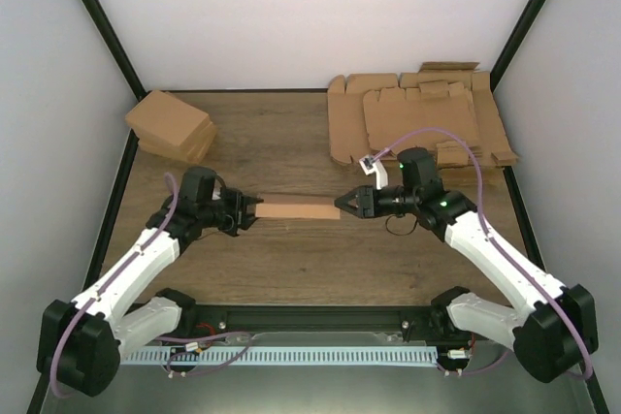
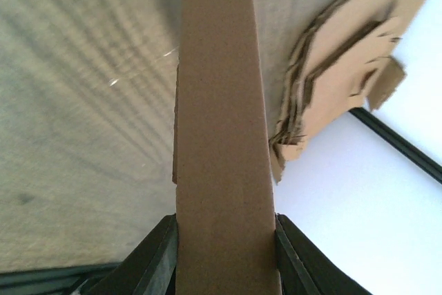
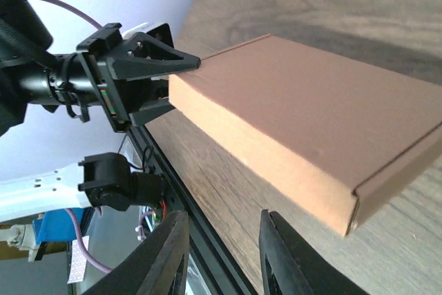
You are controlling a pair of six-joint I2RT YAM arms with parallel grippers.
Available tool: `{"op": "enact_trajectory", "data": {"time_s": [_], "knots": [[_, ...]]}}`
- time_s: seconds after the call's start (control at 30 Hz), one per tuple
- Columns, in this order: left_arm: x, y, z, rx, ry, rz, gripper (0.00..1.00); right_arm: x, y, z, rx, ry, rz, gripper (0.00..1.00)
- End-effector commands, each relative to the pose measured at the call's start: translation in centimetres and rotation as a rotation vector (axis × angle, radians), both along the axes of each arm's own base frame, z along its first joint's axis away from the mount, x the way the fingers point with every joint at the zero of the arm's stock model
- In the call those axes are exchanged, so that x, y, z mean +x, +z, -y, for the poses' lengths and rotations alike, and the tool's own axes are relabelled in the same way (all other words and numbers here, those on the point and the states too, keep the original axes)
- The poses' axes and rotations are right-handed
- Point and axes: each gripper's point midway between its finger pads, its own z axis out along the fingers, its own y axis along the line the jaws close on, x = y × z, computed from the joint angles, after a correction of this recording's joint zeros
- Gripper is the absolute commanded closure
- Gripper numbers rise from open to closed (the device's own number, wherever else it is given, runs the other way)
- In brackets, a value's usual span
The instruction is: Fold the paper box
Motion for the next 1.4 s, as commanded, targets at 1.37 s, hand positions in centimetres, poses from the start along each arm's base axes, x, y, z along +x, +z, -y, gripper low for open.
{"op": "enact_trajectory", "data": {"time_s": [1.37], "knots": [[17.8, 14.6, -34.1, 0.431, 0.006, 0.844, 0.88, -2.2, 9.5, -1.0, 0.121, 0.185, 0.187, 0.69]]}}
